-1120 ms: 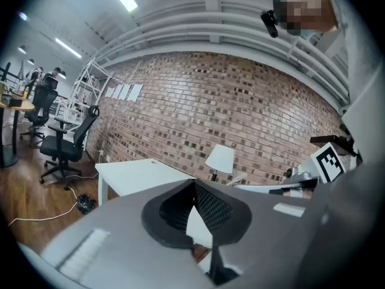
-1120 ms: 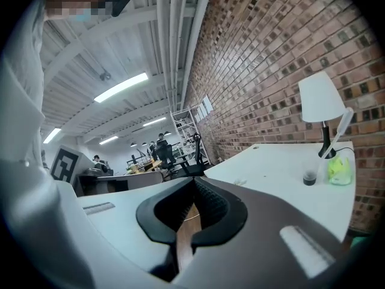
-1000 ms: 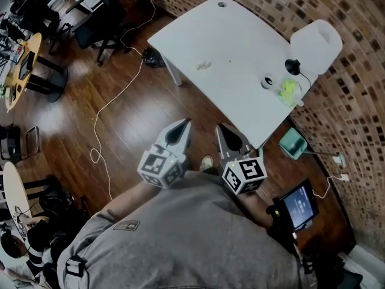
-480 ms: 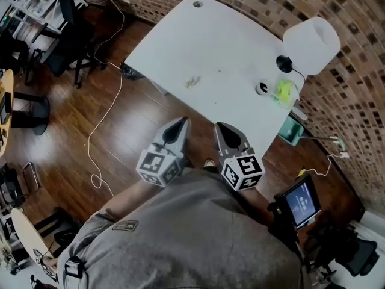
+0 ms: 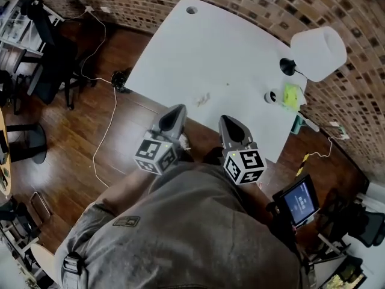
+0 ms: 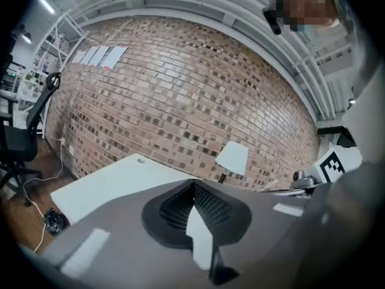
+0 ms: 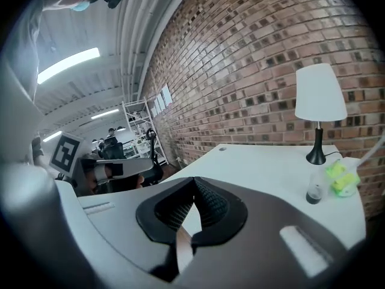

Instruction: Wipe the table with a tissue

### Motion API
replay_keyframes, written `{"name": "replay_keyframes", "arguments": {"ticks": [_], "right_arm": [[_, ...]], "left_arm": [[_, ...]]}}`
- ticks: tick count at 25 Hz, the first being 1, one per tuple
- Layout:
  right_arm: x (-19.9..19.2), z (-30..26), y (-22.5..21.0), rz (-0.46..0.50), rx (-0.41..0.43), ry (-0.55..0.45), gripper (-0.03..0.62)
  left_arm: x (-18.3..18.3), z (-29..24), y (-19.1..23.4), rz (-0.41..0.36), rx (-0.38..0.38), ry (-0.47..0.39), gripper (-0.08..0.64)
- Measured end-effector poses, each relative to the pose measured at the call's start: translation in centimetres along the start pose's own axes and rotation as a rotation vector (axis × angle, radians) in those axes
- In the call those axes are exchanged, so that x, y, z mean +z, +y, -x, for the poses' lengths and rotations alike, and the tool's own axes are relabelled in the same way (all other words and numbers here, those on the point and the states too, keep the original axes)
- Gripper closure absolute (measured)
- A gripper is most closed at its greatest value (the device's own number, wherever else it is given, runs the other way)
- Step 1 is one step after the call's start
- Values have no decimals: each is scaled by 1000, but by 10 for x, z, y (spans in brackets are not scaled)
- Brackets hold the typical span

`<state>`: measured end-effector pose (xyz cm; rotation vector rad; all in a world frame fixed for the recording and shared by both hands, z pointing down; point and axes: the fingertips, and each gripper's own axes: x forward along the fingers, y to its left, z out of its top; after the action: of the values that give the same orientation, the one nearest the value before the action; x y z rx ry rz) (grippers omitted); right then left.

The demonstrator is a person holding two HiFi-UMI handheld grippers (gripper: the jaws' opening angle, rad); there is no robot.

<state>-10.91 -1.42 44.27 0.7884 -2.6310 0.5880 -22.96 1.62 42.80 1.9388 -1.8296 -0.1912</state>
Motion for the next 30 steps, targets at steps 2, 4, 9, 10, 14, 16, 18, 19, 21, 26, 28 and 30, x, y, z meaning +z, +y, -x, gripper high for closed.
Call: {"name": "replay_keyframes", "arguments": {"ticks": [2, 4, 9, 10, 14, 16, 18, 19, 21, 26, 28, 30], "right_arm": [[1, -7, -2, -1, -16, 5, 581], [0, -14, -6, -7, -26, 10, 581], [-3, -29, -19, -20, -30, 21, 581], [-4, -31, -22, -21, -30, 24, 581], [-11, -42, -27, -20, -30, 44, 581], [-19, -47, -29, -20, -33, 62, 581], [-29, -52, -32, -25, -39, 84, 581], [-34, -55, -34, -31, -42, 96, 581], [-44, -58, -37, -49, -48, 116, 581], [-65, -64, -45, -95, -53, 158, 581], [-71, -65, -46, -114, -52, 172, 581], [-74, -66, -47, -126, -52, 180, 581]], "left_arm": [[3, -6, 7, 7, -8, 8, 558], [2, -14, 12, -2, -12, 23, 558], [-1, -33, 17, -19, -11, 50, 558], [-1, -37, 17, -16, -11, 52, 558], [-7, -46, 19, -47, -10, 85, 558], [-14, -51, 20, -58, -14, 108, 558], [-26, -55, 21, -71, -18, 143, 558], [-33, -58, 22, -79, -19, 165, 558], [-49, -61, 25, -94, -19, 211, 558], [-89, -72, 32, -145, -18, 335, 558], [-103, -76, 34, -161, -23, 368, 558], [-115, -80, 37, -173, -23, 392, 558]]}}
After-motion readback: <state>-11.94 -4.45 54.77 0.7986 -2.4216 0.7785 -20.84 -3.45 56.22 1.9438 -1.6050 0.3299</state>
